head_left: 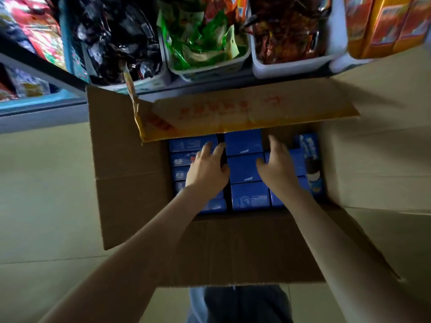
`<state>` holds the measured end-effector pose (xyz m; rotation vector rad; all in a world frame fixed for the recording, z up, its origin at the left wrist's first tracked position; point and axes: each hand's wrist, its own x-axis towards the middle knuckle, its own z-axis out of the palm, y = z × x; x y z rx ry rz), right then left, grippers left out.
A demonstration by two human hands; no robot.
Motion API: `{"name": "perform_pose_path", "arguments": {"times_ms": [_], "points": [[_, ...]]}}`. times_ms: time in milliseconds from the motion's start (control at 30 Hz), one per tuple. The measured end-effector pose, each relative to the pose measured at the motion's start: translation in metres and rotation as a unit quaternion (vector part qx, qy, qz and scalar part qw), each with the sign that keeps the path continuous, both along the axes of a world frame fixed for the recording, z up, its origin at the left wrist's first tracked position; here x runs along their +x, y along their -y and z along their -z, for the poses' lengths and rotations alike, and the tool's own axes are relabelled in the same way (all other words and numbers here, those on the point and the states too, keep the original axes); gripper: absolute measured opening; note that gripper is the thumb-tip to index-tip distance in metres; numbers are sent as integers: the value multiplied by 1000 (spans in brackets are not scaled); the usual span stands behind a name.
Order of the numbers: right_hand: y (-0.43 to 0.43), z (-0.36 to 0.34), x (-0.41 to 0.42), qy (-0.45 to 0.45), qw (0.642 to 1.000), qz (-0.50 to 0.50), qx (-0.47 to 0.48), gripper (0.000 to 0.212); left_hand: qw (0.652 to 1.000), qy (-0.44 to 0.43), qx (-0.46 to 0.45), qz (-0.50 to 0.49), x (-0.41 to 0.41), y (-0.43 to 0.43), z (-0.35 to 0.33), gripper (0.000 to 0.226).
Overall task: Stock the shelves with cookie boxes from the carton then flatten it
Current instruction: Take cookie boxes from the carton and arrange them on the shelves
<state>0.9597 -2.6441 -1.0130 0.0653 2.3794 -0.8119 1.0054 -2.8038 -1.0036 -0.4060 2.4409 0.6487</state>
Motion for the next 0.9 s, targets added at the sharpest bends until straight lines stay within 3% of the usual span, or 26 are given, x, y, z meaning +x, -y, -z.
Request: {"name": "perform_pose_path", "arguments": {"times_ms": [167, 367, 500, 733, 900], "points": [[1, -4, -25, -43, 999, 12, -22, 65, 996, -20, -63, 53, -20, 30, 9, 70], [21, -5, -54, -65, 996, 27, -61, 71, 994, -108, -16, -1, -54, 52, 5, 87], [37, 5, -62, -78, 993, 23, -80, 76, 992, -116, 12, -54, -68, 56, 9, 93], [35, 36, -56, -47, 998, 44, -27, 64, 993, -59, 8, -98, -74, 23, 32, 99], [-8, 61, -44, -22, 996, 68, 54, 60, 993, -14, -14, -113, -82, -22, 45, 92]]}}
